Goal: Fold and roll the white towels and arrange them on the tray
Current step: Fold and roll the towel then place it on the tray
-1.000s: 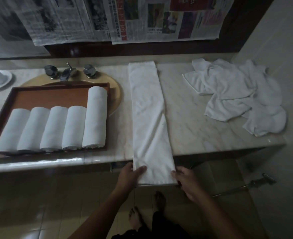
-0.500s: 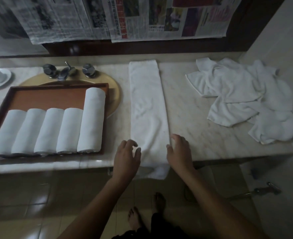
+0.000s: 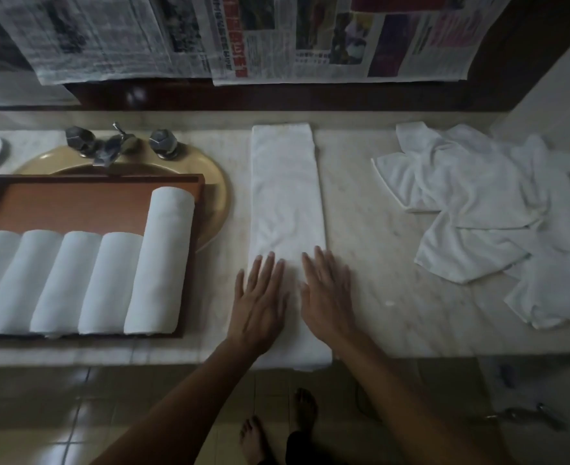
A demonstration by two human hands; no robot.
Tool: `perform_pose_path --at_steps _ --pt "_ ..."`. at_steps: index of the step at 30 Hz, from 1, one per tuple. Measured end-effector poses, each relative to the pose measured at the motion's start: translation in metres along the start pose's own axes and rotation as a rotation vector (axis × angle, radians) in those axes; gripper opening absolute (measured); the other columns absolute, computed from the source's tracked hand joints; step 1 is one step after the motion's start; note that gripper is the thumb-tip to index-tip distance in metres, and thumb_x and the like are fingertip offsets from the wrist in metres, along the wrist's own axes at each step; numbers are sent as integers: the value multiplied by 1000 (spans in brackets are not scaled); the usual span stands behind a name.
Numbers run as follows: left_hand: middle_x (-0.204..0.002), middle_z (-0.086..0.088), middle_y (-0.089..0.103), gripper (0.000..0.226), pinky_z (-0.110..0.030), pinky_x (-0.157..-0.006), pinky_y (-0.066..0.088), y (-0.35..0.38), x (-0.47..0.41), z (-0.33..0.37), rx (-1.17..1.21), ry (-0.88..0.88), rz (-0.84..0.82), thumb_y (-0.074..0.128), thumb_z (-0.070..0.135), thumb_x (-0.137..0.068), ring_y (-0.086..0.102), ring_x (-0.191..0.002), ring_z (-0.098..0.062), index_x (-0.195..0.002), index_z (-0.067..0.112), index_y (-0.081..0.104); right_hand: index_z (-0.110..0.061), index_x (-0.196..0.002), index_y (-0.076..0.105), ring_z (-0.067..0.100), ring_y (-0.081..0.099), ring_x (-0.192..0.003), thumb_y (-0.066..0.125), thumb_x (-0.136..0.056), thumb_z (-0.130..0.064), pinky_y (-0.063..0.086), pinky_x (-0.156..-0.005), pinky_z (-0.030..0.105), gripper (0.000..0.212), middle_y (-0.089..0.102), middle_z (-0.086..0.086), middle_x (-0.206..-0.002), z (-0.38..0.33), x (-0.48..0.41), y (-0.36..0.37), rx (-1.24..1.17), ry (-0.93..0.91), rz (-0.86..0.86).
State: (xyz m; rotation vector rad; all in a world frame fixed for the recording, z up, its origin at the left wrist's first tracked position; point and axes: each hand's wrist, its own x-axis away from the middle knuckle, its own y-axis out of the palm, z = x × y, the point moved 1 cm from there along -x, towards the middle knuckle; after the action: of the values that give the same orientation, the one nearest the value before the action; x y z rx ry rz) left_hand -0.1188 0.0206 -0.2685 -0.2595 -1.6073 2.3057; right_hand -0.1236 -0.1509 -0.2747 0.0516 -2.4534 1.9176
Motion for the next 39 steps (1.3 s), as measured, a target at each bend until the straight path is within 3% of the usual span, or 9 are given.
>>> perform_pose_path --at_steps 2,6,9,15,24,28,30,35,39 --pt "-172 1 -8 67 -53 -128 0 5 -14 -9 -20 7 -50 6 56 -105 -15 -158 -17 -165 24 5 -25 -163 23 27 10 -159 31 -107 -44 16 -122 64 60 15 4 -172 3 -16 5 45 -74 -18" --pt "-172 0 -9 69 -56 -127 3 1 -18 -51 -67 -75 -17 9 57 -105 -13 -158 -19 -165 24 0 -22 -160 33 29 24 -155 34 -104 -44 20 -119 65 60 27 4 -168 42 -45 5 75 38 35" --pt "-173 -3 -2 69 -55 -127 -1 -4 -14 -41 -23 -26 36 19 52 -106 -6 -159 -22 -165 20 5 -18 -161 29 30 20 -156 37 -104 -42 19 -121 64 62 24 9 -169 39 -44 0 21 52 88" --pt "-173 -2 0 63 -60 -125 9 12 -17 -29 -6 66 -5 21 44 -107 -1 -160 -22 -165 20 12 -20 -165 15 26 2 -159 25 -107 -49 12 -125 60 65 4 8 -173 -1 -19 16 63 -93 0" --pt "-170 -6 20 65 -61 -122 18 5 -119 -60 -98 18 2 29 50 -105 15 -158 -24 -162 19 28 -19 -160 33 26 19 -157 30 -103 -45 12 -123 62 62 23 9 -169 13 -132 9 55 -149 41" --pt "-172 -4 10 68 -57 -124 4 -5 -149 -67 -114 -53 -15 24 56 -106 4 -159 -22 -164 20 20 -19 -161 31 27 17 -157 24 -103 -47 10 -123 63 64 22 10 -170 17 -172 7 68 -159 13" --pt "-172 -5 10 70 -58 -125 4 -15 -144 -62 -108 -56 23 21 56 -105 3 -159 -22 -164 18 19 -19 -160 32 29 18 -157 27 -105 -47 11 -122 64 62 23 11 -169 19 -183 4 78 -154 19" --pt "-173 -3 5 64 -55 -127 1 -17 -85 -33 3 -26 79 22 42 -106 -5 -159 -20 -164 18 16 -20 -161 29 29 17 -157 39 -106 -35 13 -123 61 58 22 9 -169 2 -141 -7 11 -113 180" --pt "-173 2 -3 62 -59 -126 2 6 -47 -36 3 8 8 15 47 -108 -10 -159 -17 -165 23 9 -23 -161 32 27 17 -157 32 -105 -38 17 -121 64 58 24 6 -169 -10 -63 8 10 -115 98"
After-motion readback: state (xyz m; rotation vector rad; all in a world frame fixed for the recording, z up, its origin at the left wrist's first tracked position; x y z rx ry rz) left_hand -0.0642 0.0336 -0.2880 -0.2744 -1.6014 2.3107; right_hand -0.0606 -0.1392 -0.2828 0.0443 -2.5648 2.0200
